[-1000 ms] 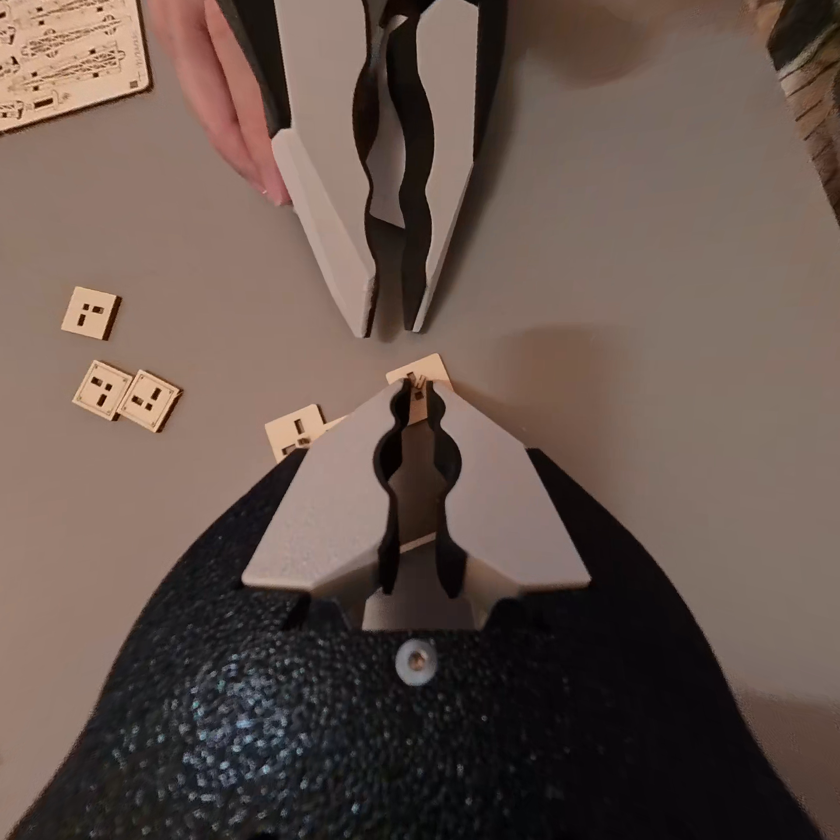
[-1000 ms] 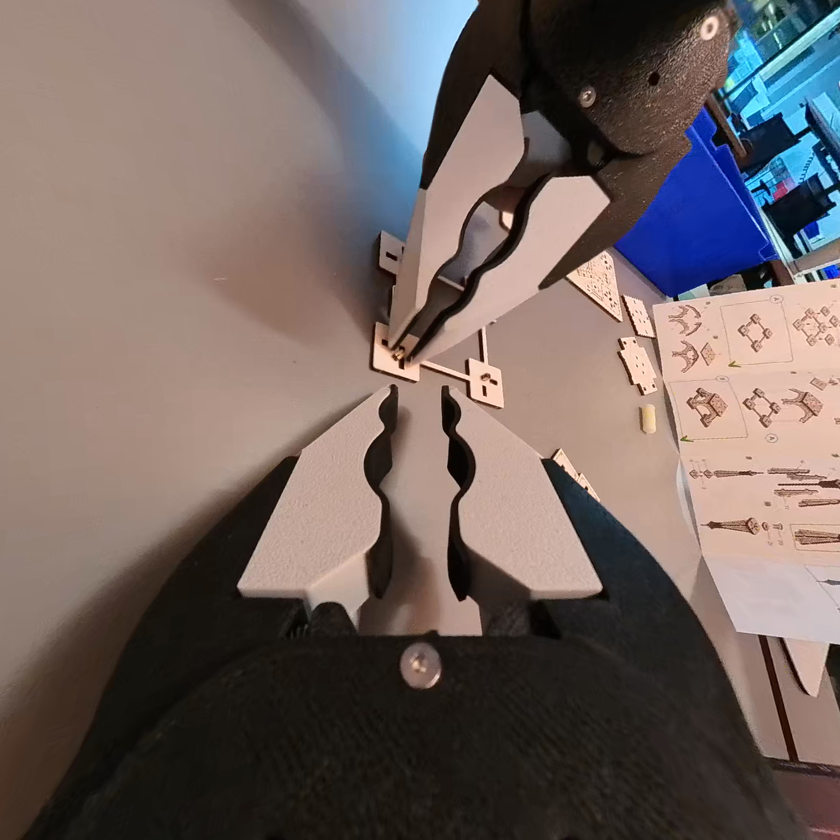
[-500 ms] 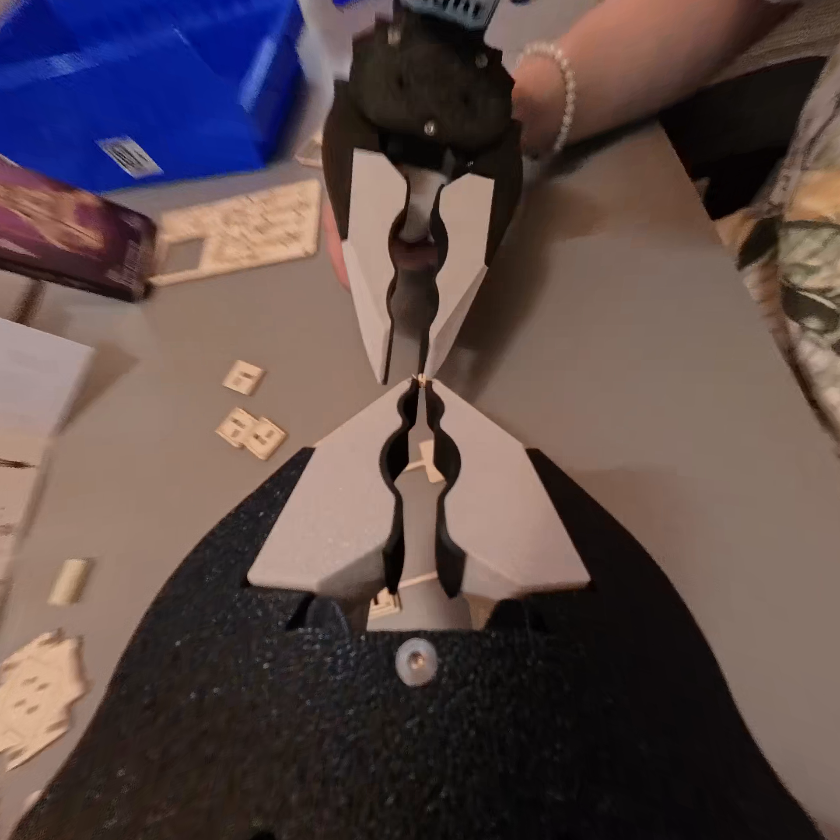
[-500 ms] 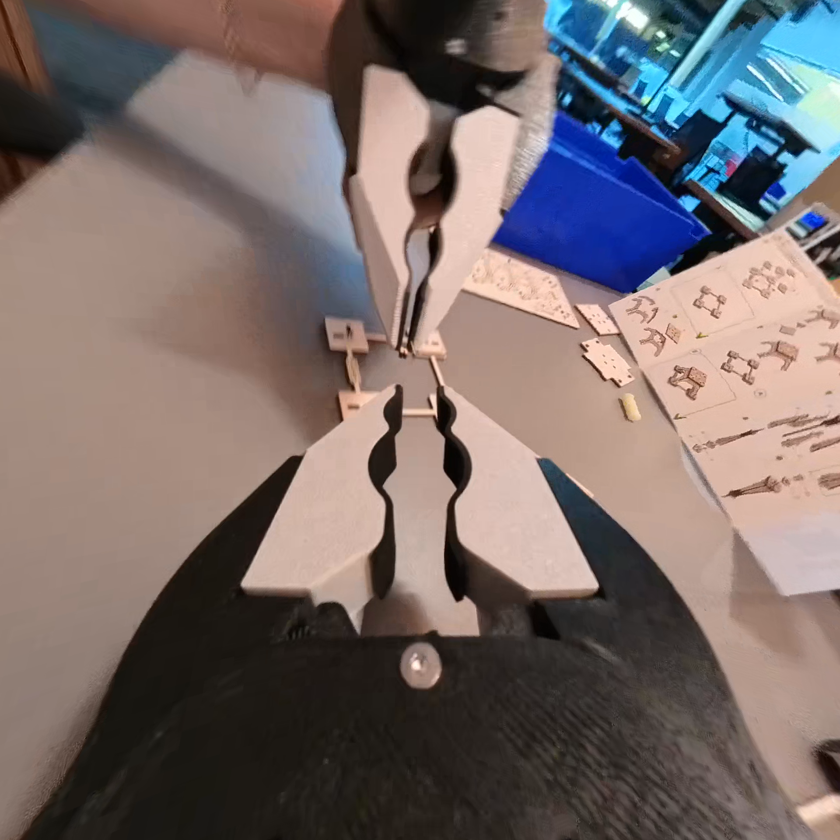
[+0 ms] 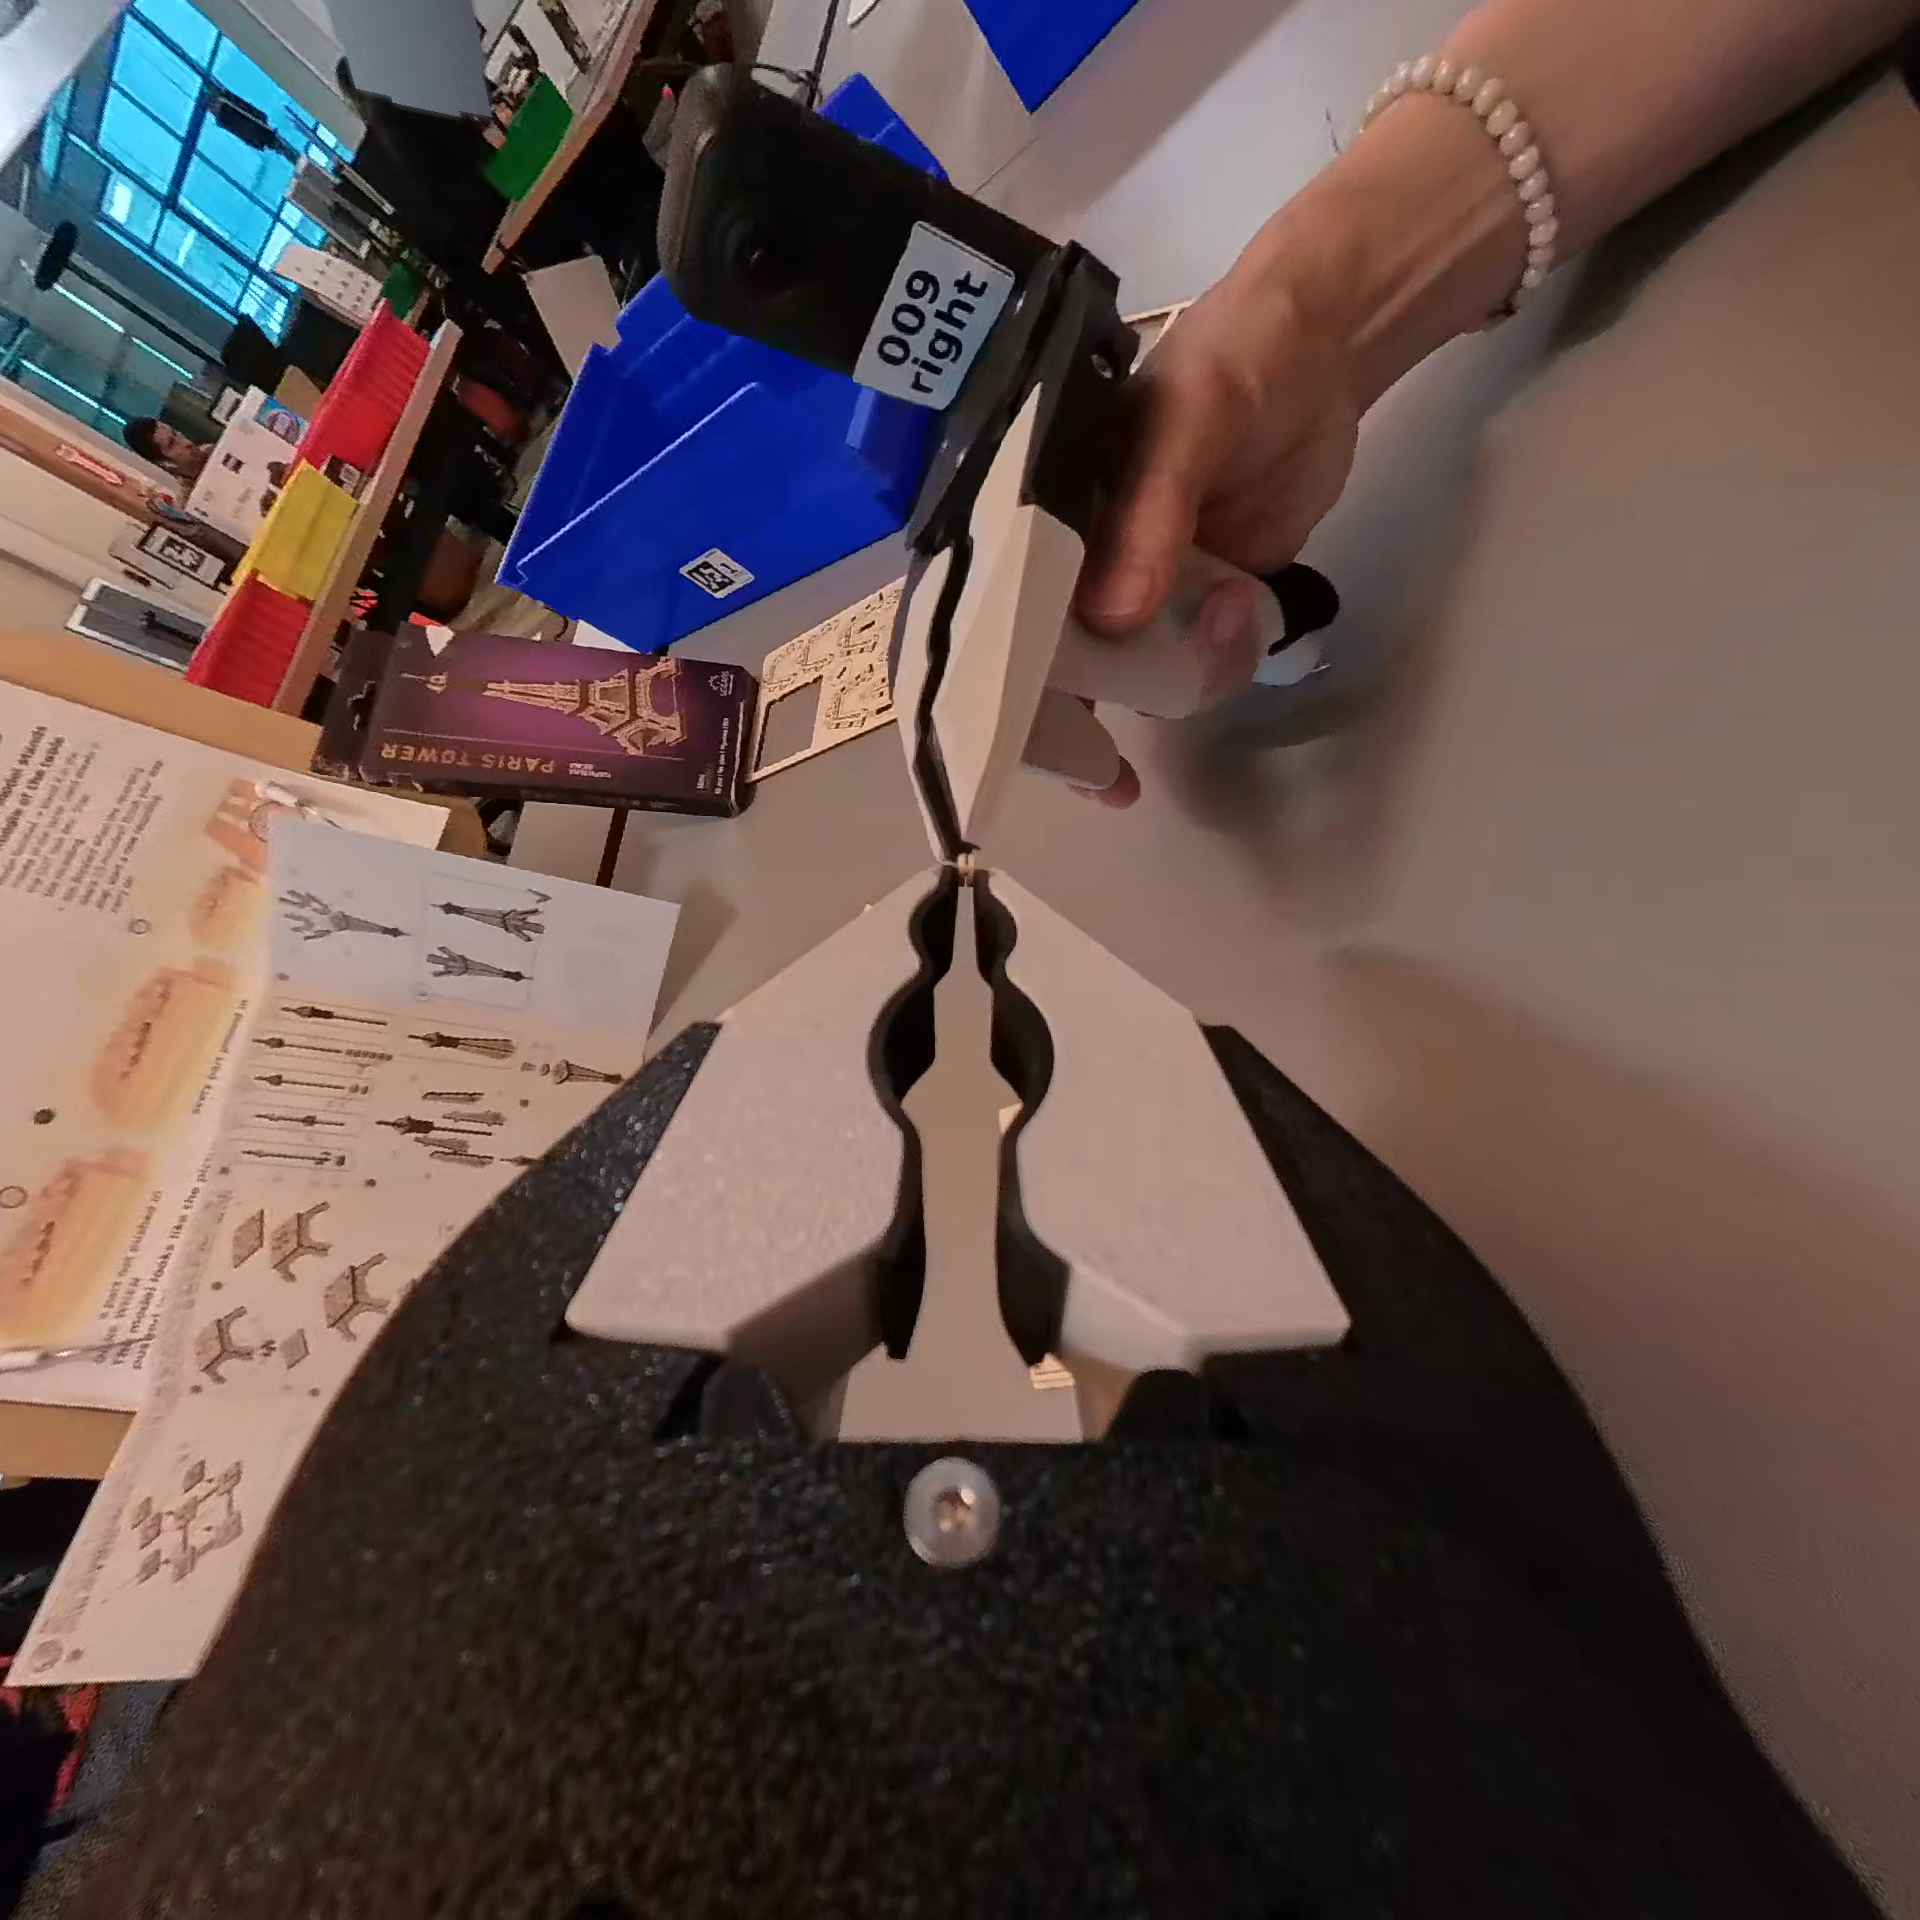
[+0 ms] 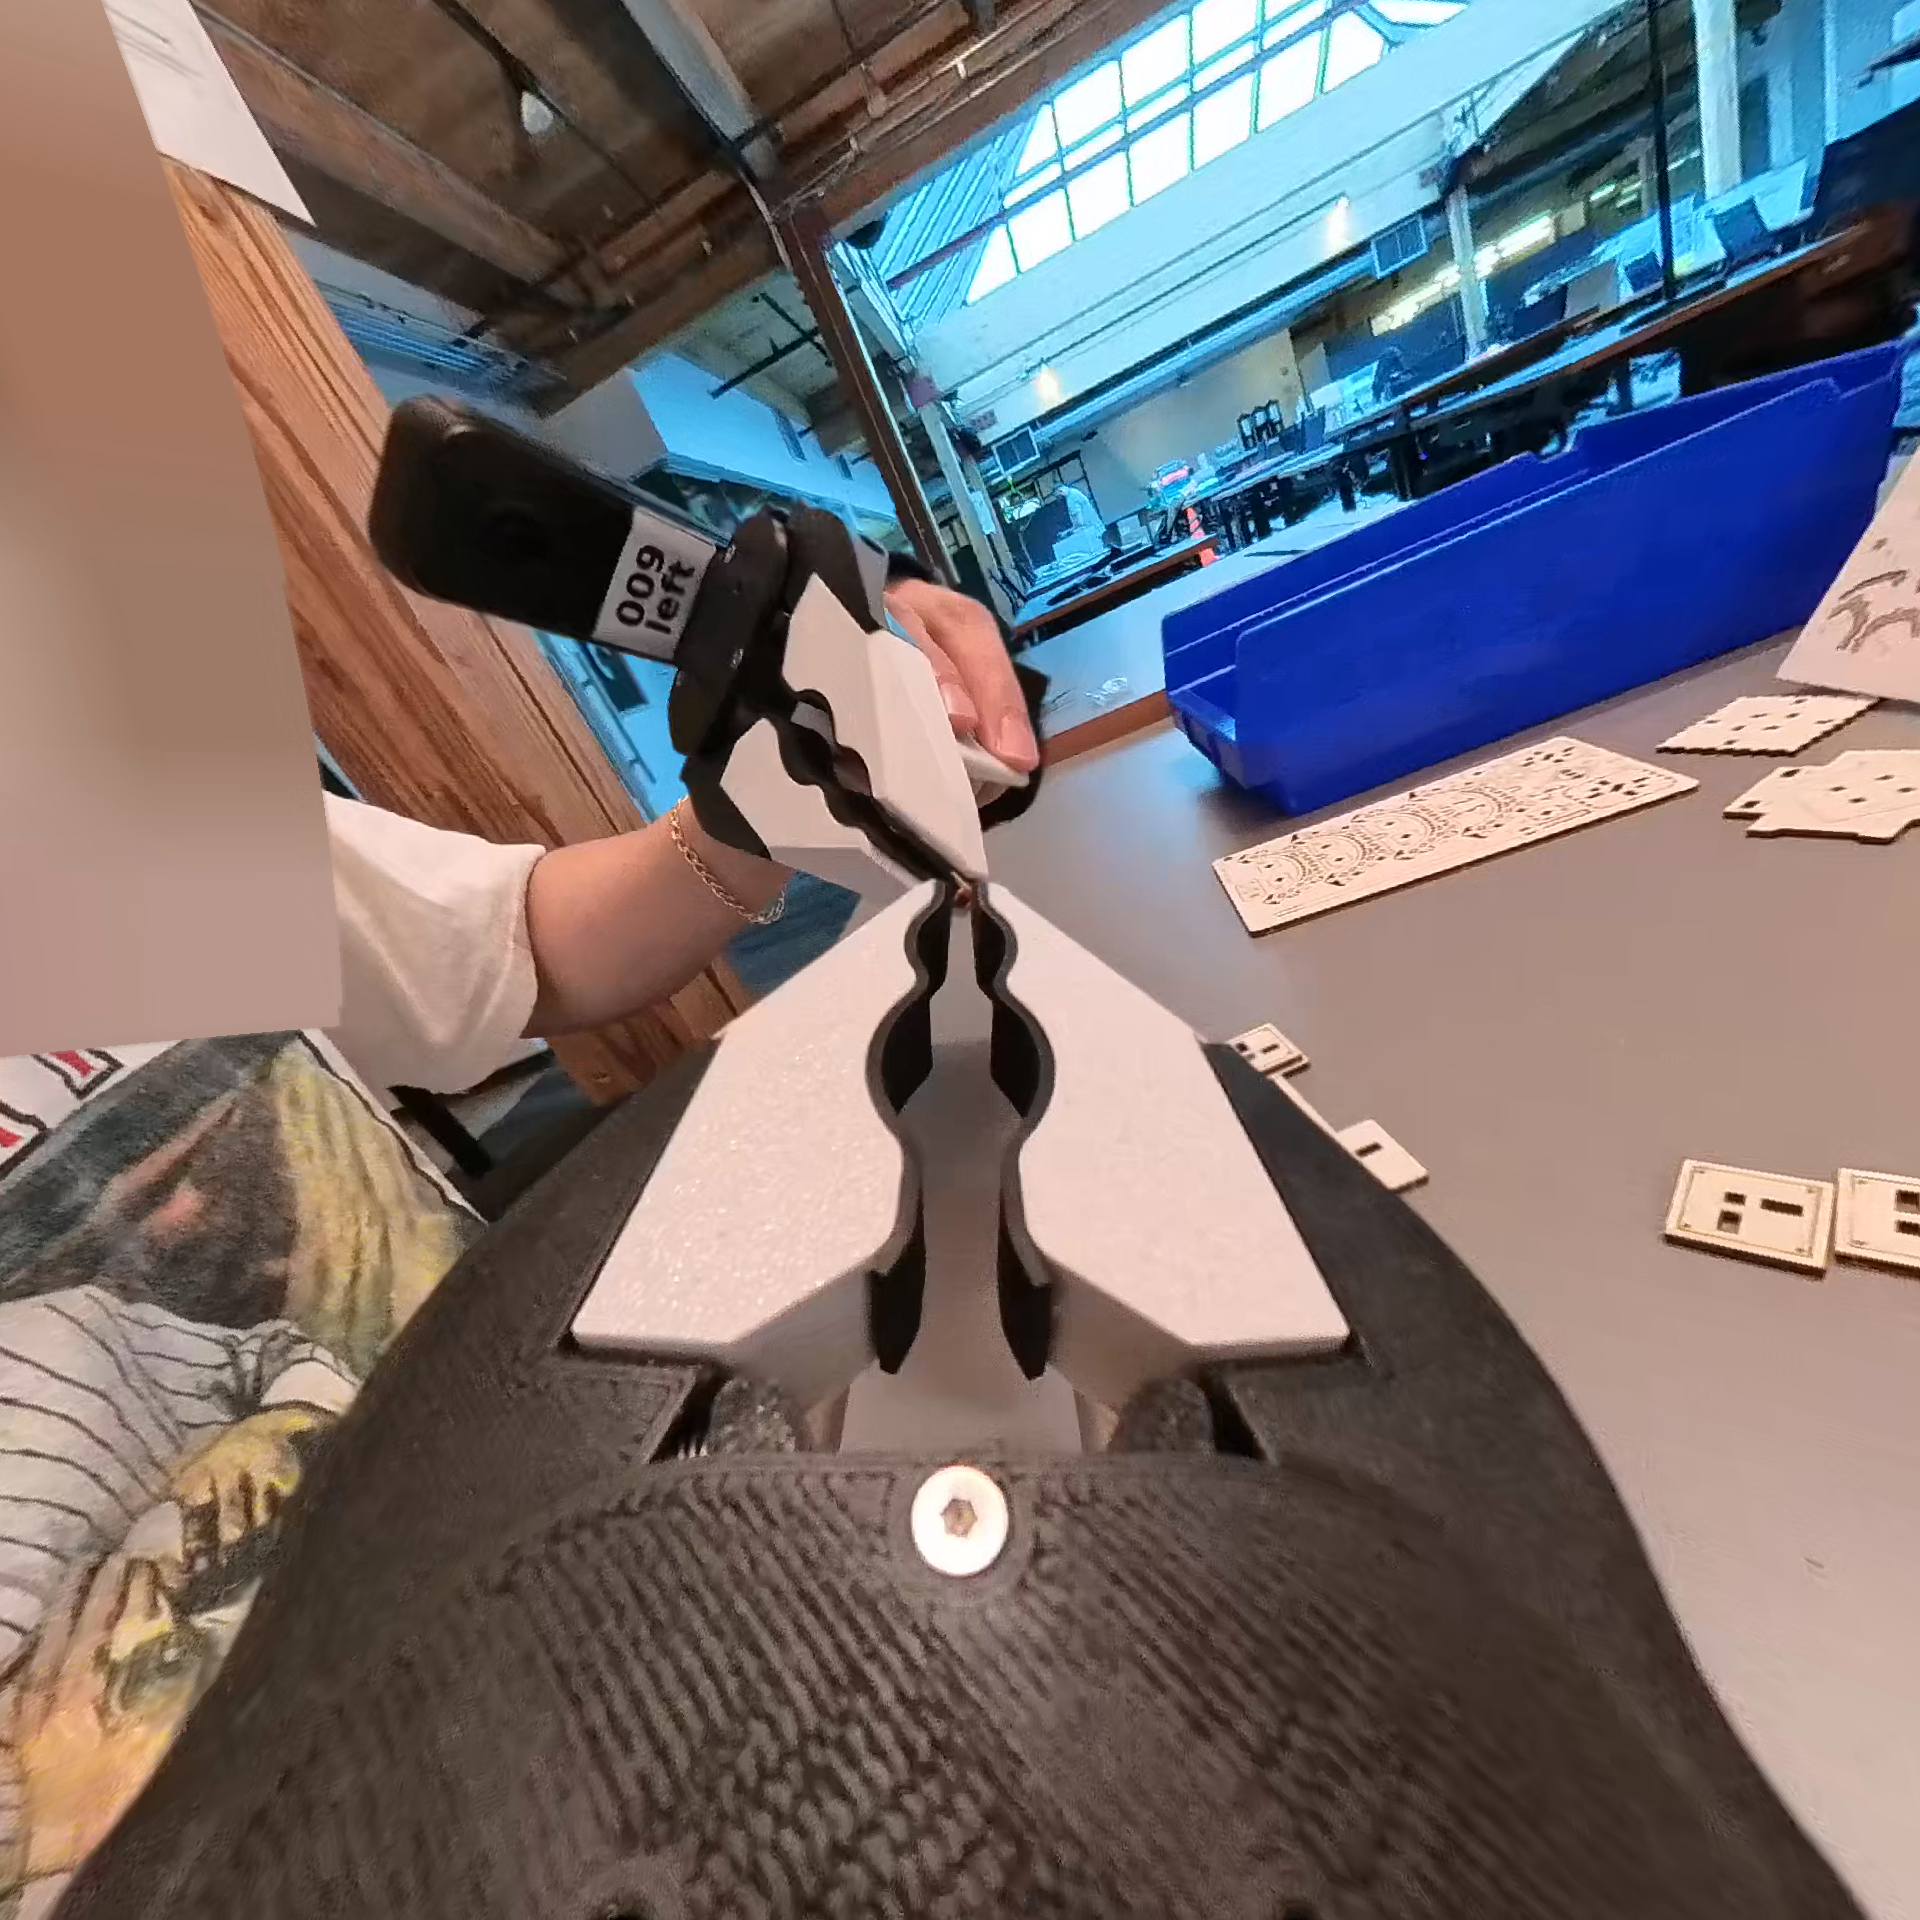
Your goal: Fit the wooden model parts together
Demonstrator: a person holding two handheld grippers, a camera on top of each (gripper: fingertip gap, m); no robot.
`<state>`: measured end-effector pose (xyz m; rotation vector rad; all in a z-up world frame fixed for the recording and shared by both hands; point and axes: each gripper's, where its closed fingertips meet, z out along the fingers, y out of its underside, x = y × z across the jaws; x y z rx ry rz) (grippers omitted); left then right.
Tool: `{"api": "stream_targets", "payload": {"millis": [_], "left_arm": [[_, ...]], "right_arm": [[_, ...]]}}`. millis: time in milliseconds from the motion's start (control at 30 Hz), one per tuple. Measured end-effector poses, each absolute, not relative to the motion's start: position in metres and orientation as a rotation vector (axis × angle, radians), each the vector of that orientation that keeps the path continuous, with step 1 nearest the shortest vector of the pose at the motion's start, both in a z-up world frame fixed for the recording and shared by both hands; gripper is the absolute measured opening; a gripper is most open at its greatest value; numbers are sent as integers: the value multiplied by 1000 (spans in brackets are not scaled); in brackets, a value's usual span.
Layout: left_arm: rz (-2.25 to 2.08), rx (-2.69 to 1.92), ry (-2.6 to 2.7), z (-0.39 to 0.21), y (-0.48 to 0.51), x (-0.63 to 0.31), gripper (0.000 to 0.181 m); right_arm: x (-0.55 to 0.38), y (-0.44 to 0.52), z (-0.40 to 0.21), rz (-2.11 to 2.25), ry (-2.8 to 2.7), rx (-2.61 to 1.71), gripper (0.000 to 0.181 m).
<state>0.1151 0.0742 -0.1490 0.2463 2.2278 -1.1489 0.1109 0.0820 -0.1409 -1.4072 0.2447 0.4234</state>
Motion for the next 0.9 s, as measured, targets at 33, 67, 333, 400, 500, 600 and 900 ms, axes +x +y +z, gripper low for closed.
{"api": "stream_targets", "payload": {"millis": [33,67,333,400,500,600,900], "left_arm": [[-1140,256,2228,-149,74,115,0],[-1133,255,2225,-149,74,115,0],[-1119,283,2193,-147,72,113,0],[-1104,292,2181,-146,72,114,0],[-1087,312,2166,-145,72,113,0],[-1083,324,2150,-144,71,111,0],[-1155,331,2050,-125,70,102,0]], "right_arm": [[110,82,-141,436,245,-1406,3],[110,83,-143,444,250,-1411,2],[109,82,-142,525,276,-1368,7],[109,81,-140,544,277,-1354,6],[107,82,-141,551,272,-1359,3],[106,82,-140,537,251,-1362,2],[94,75,-124,391,66,-1316,1]]}}
